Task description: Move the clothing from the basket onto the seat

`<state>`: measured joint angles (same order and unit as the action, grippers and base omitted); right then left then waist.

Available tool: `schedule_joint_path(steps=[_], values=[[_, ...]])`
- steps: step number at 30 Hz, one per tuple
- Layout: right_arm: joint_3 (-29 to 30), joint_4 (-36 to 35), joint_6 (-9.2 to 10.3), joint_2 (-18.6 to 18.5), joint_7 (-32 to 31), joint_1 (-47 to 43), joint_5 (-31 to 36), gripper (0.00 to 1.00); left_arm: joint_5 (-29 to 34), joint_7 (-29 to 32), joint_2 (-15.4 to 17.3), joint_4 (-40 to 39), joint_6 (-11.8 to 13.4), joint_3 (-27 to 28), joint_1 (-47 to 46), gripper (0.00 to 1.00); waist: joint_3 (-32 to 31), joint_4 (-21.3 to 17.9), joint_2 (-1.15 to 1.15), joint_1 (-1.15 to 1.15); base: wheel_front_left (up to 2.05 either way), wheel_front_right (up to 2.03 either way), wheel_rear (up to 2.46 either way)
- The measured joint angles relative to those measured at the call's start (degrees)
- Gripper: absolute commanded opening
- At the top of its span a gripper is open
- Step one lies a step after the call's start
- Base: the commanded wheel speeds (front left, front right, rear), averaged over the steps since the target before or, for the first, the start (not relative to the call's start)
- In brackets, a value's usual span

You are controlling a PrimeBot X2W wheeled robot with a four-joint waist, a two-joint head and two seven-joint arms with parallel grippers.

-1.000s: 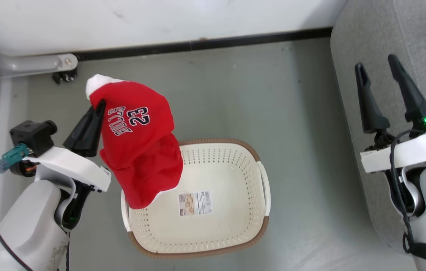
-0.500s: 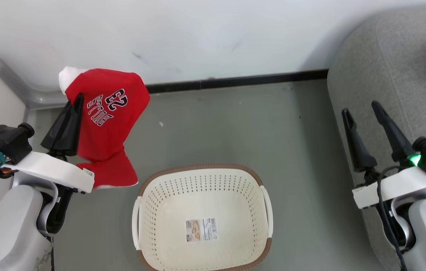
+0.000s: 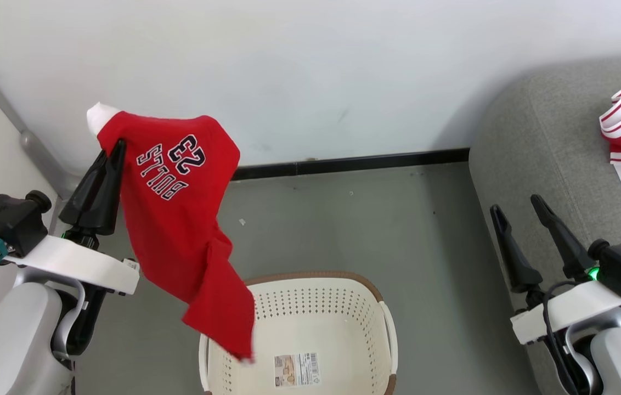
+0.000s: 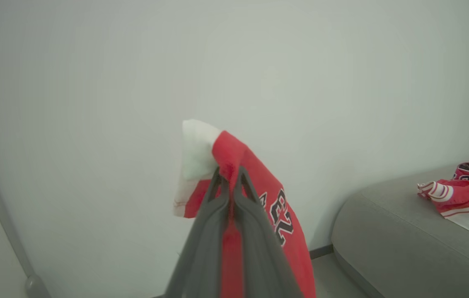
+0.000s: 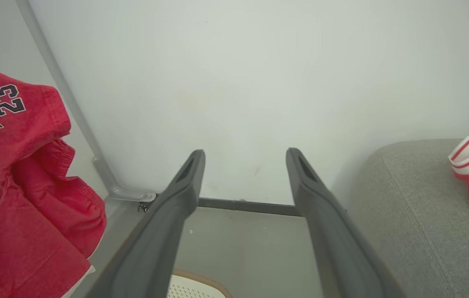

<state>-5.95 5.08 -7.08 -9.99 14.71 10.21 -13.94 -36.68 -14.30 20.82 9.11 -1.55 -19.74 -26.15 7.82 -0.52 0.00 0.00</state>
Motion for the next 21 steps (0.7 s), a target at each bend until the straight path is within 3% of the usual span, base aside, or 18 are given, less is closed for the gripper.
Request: schedule_joint_path(steps=[21], values=[[-4.47, 1.08, 0.00, -2.14, -0.01, -4.50, -3.22, 1.00, 1.94, 2.98, 3.89, -10.65, 3.00, -0.49, 3.56, 0.00, -6.33, -0.26, 0.00, 0.00, 0.00, 0.00, 0.00]])
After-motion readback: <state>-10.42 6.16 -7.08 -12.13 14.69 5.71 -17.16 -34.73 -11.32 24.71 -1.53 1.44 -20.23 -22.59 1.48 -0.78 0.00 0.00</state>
